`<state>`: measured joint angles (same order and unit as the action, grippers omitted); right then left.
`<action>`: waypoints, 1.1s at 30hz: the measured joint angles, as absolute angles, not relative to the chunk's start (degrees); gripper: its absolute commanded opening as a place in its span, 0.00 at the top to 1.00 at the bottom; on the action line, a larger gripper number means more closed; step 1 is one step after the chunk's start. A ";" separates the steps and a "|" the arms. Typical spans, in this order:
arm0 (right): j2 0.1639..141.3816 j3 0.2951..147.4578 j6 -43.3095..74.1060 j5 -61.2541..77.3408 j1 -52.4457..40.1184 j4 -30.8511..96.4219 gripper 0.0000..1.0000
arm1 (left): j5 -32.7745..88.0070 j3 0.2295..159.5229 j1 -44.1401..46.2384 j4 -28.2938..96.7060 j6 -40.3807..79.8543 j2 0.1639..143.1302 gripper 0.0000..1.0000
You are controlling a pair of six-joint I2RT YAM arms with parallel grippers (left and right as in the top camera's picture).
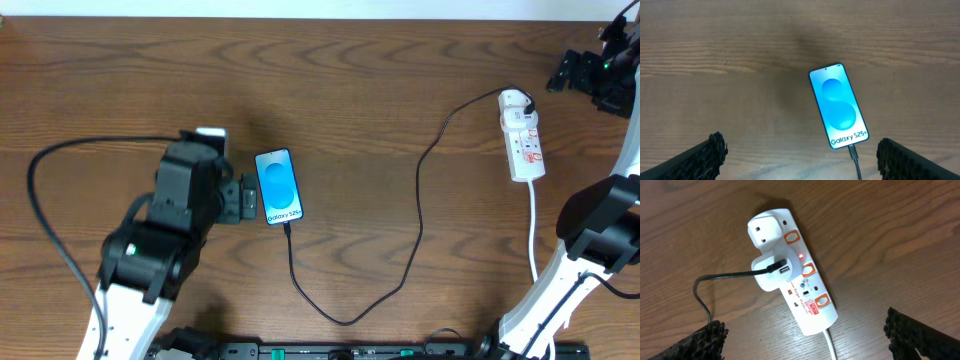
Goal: Plug charger to phone and switch on socket
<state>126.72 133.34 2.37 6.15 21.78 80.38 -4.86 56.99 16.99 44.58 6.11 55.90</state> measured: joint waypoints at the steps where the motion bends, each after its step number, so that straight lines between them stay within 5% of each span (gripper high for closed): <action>1: 126.72 133.34 2.37 6.15 21.78 80.36 0.01 | -4.86 56.01 16.99 44.47 6.11 54.65 0.02; 14: 126.72 133.34 2.37 6.13 21.78 80.38 0.01 | -4.86 42.85 16.99 33.17 6.09 38.54 0.02; 33: 126.72 133.34 2.37 6.11 21.78 80.36 0.01 | -4.89 15.07 15.11 -4.58 5.48 18.98 0.02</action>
<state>126.72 133.34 2.37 6.11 21.78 80.36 -4.89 15.07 15.11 -4.58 5.48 18.98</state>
